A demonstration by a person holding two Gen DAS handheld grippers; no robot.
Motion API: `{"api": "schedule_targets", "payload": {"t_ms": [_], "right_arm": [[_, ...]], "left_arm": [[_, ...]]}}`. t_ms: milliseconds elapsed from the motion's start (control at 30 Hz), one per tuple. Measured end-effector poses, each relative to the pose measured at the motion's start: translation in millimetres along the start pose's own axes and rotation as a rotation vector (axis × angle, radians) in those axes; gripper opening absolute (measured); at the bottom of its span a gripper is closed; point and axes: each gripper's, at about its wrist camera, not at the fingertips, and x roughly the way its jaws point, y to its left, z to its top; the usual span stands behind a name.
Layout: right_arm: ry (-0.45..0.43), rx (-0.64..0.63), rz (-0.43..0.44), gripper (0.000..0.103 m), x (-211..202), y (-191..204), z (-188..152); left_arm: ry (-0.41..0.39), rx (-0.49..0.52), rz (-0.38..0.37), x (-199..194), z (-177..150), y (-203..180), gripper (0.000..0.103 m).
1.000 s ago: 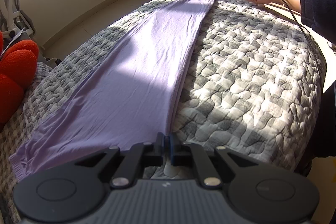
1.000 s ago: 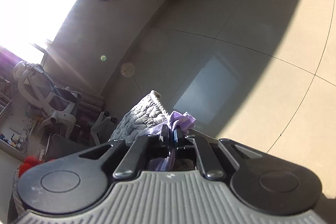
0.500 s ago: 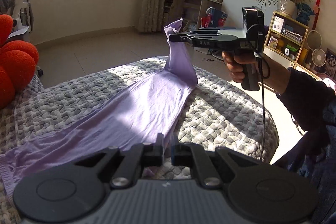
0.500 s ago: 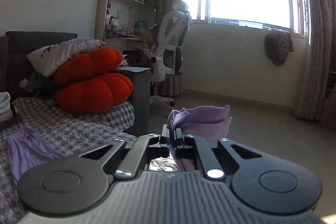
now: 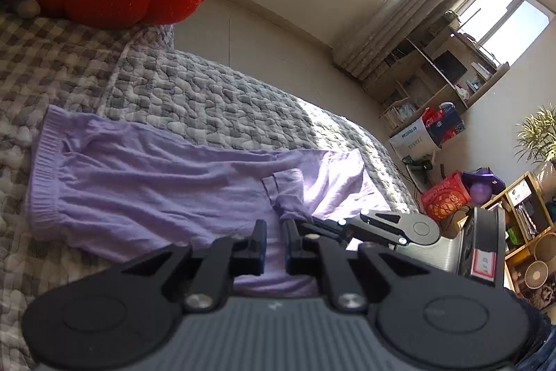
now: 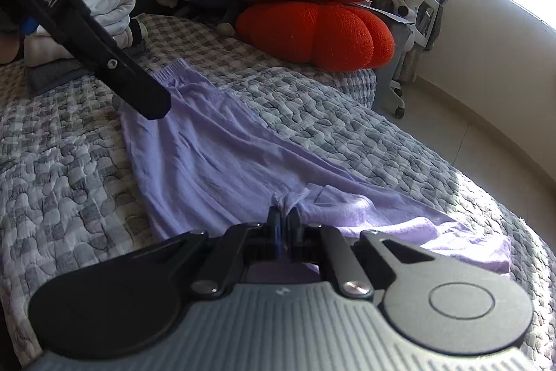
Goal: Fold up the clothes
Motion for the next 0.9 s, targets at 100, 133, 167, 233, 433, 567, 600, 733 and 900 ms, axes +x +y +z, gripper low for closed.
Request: {"api": "schedule_targets", "payload": {"t_ms": [100, 133, 167, 233, 433, 567, 600, 733, 900], "right_arm": [[-0.014, -0.012, -0.029, 0.007, -9, 0, 0], [-0.019, -0.012, -0.036, 0.007, -13, -2, 1], [-0.024, -0.023, -0.035, 0.007, -17, -3, 1], [-0.042, -0.070, -0.031, 0.007, -25, 1, 0], [-0.035, -0.204, -0.072, 0.007, -21, 28, -12], [-0.069, -0.310, -0.110, 0.007, -20, 43, -18], [-0.075, -0.328, -0.113, 0.007, -20, 45, -18], [-0.087, -0.374, -0.126, 0.007, -19, 52, -19], [-0.116, -0.386, -0.139, 0.007, -21, 55, -17]], "left_arm": [[-0.002, -0.101, -0.027, 10, -3, 1, 0.025], [0.000, -0.136, -0.037, 14, -4, 0, 0.033], [0.001, -0.172, -0.055, 18, -5, -1, 0.035], [0.012, -0.238, -0.102, 32, -6, -4, 0.039], [0.063, -0.398, -0.067, 62, -17, -2, 0.052], [0.066, -0.467, -0.036, 64, -20, 0, 0.054], [0.060, -0.482, -0.041, 64, -19, 0, 0.054], [0.048, -0.521, -0.023, 71, -18, 1, 0.056], [0.058, -0.542, -0.023, 77, -25, 3, 0.055]]}}
